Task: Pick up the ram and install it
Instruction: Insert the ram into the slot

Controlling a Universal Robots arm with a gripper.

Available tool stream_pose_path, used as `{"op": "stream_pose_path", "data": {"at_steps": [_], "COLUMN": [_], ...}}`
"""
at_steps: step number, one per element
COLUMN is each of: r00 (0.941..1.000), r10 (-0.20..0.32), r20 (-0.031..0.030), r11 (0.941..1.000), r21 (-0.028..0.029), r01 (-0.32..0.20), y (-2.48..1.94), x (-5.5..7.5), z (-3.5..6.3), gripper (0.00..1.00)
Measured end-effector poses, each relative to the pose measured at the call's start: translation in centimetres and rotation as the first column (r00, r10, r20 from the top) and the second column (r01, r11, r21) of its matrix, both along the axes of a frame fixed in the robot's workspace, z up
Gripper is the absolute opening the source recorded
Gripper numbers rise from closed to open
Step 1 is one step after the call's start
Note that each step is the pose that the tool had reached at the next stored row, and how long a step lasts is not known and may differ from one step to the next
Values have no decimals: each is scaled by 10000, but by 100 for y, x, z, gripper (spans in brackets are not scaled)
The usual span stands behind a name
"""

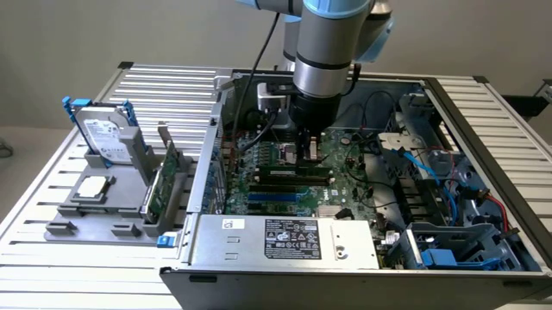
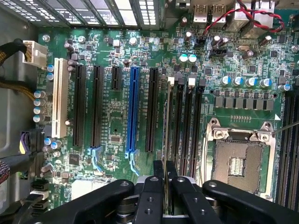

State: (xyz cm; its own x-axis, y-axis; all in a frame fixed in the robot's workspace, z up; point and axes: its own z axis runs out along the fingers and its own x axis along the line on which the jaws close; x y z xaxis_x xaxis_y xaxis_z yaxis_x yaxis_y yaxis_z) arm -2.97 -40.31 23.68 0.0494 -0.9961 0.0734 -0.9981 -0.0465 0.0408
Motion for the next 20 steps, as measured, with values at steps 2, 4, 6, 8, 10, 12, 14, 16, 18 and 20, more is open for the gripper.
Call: {"op": "stream_pose_path", "data": {"at_steps": [2, 4, 6, 8, 10, 12, 14, 16, 18, 20], "r00": [10000, 10000, 10000, 10000, 10000, 10000, 10000, 10000, 10000, 10000], "r10": [-1, 0, -2, 0, 0, 0, 0, 0, 2, 0], "r20": [0, -2, -3, -8, -12, -14, -19, -20, -23, -33], "r11": [10000, 10000, 10000, 10000, 10000, 10000, 10000, 10000, 10000, 10000], "r21": [-1, -1, -1, 1, 1, 1, -1, -1, 2, 0], "r01": [1, 0, 2, 0, 0, 0, 0, 0, -2, 0], "y": [0, 0, 0, 1, 0, 1, 2, 4, 6, 6], "x": [1, 6, 7, 8, 9, 10, 11, 13, 22, 35], "z": [0, 0, -1, -6, -16, -29, -36, -36, -37, -37], "gripper": [14, 14, 14, 14, 14, 14, 14, 14, 14, 14]}}
